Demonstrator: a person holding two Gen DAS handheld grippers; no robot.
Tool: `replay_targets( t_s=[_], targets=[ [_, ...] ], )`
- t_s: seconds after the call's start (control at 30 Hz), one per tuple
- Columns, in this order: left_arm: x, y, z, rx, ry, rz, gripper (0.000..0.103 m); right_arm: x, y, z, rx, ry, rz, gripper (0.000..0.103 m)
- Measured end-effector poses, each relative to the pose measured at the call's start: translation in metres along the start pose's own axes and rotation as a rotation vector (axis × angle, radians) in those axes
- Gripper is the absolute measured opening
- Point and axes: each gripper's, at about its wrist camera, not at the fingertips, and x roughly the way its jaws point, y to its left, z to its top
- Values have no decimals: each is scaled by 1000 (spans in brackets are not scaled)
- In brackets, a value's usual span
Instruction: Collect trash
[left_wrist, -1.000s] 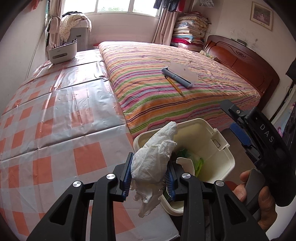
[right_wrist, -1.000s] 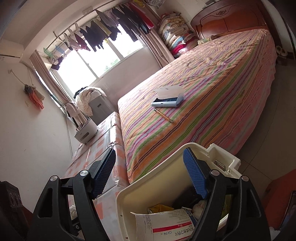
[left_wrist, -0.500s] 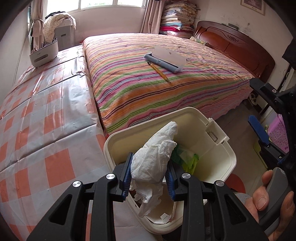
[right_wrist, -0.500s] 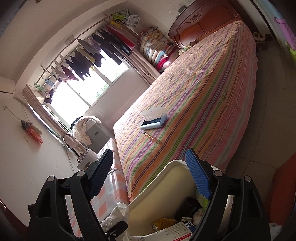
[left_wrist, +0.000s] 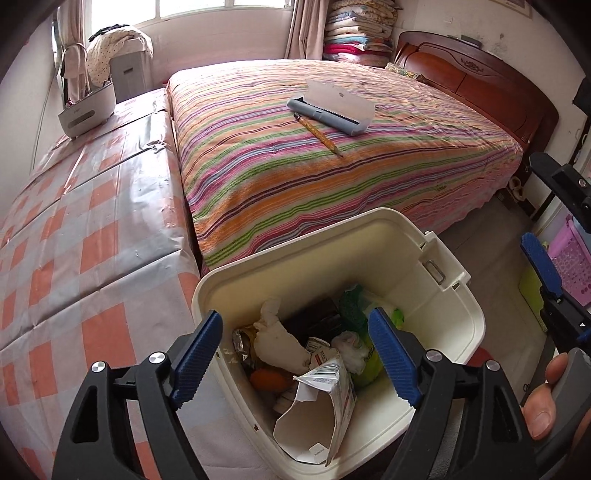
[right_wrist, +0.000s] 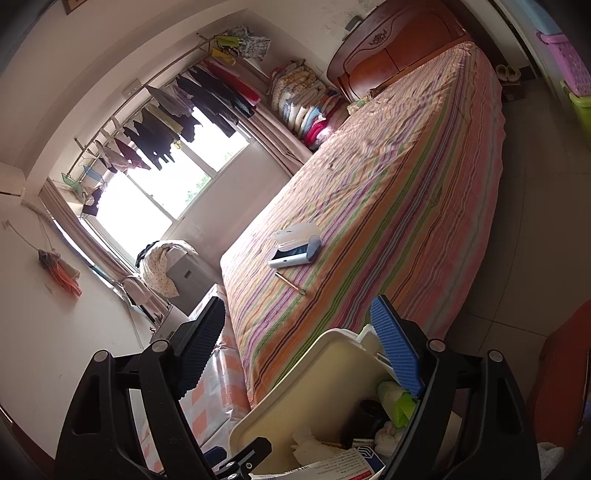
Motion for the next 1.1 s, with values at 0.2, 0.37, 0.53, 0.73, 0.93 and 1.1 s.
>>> replay_targets(
  t_s=[0.2, 0.37, 0.53, 0.73, 0.93, 1.1],
  targets=[
    [-30, 23, -13, -46, -64, 91, 79, -8, 20, -6, -129, 24, -32, 82],
    [-61, 44, -29, -67, -106, 204, 79, -23, 49, -27, -322, 119, -78, 84],
    [-91, 60, -46, -92, -129, 242, 79, -44, 65, -54, -453, 216, -99, 86],
    [-114, 76, -64, -120, -140, 273, 79, -71, 84, -75, -554, 232, -108, 88],
    [-129, 86, -76, -136, -154, 283, 79, -79, 103, -93, -623, 247, -91, 88],
    [-135, 96, -81, -158, -163, 299, 79, -74, 112, -101, -633, 277, -79, 89]
  ],
)
